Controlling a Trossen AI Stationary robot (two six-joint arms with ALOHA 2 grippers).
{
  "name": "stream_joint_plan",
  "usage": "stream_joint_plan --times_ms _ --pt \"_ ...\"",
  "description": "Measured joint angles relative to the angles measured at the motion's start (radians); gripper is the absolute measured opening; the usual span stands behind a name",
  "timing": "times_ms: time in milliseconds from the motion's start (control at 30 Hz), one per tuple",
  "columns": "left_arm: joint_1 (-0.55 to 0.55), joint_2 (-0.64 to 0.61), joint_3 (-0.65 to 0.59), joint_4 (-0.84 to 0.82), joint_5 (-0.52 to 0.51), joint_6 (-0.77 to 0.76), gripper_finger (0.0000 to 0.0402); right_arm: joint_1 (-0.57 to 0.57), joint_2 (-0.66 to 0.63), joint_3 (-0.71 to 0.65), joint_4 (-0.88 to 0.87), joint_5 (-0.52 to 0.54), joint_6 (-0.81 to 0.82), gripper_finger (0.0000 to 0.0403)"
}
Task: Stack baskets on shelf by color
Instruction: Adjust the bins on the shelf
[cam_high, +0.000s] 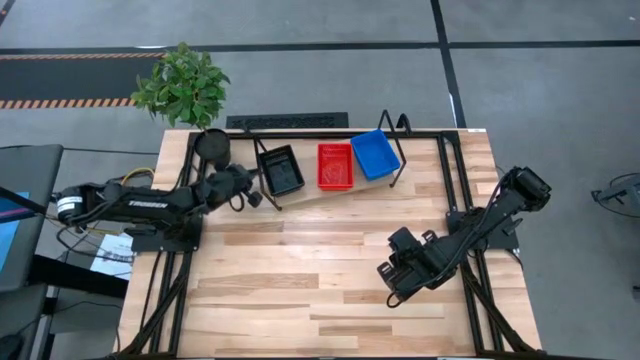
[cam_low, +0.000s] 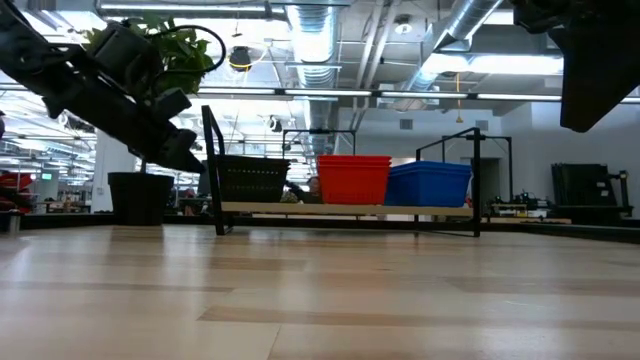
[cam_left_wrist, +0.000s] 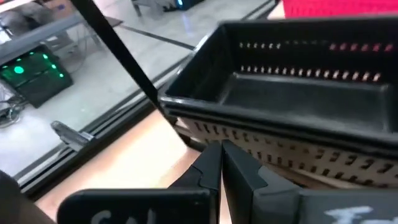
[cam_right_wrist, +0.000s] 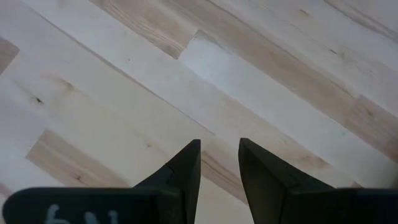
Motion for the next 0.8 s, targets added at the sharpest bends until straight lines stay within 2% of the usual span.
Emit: stream_joint_plan --times_ms 300,400,467,700,800 --pt "0.115 0.055 0.000 0.089 0.076 0.051 0.0000 0.001 0.000 0.000 0.000 0.000 0.000 0.0134" --pt "0.141 0.090 0.000 0.127 0.134 0.055 0.0000 0.001 0.000 0.000 0.000 0.000 0.000 0.0134" --pt "0.150 0.118 0.000 0.143 0.169 0.055 0.0000 0.001 0.000 0.000 0.000 0.000 0.000 0.0134" --pt "0.157 0.209 0.001 0.272 0.177 0.066 0.0000 0.001 0.000 0.000 0.000 0.000 0.000 0.0134" --pt "0.157 0.245 0.002 0.331 0.221 0.065 0.0000 0.001 0.000 0.000 0.005 0.000 0.000 0.0134"
